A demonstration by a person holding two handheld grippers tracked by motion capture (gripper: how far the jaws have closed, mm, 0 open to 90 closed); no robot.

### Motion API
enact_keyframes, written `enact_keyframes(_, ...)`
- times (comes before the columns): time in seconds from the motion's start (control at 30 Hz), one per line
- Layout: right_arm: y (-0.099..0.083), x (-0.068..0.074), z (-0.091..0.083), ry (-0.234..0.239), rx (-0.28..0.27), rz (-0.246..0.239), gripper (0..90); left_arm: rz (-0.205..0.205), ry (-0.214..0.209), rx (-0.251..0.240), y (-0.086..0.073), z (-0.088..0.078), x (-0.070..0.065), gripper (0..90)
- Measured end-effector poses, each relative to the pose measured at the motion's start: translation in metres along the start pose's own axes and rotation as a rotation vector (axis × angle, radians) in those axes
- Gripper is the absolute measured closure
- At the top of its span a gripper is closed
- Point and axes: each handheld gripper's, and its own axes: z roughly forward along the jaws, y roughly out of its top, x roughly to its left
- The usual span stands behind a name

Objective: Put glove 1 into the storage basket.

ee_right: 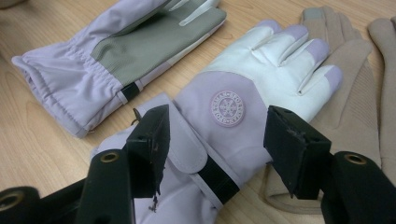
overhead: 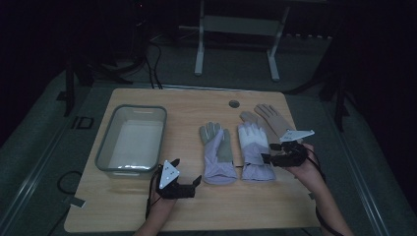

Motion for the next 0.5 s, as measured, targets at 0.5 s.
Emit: enact_keyframes(0.5,-0.005,0.006,0.043,0.095,0.083,-0.073,36.5,-0.005,-0.002,0.002,0.0,0.0,0.0,1.3)
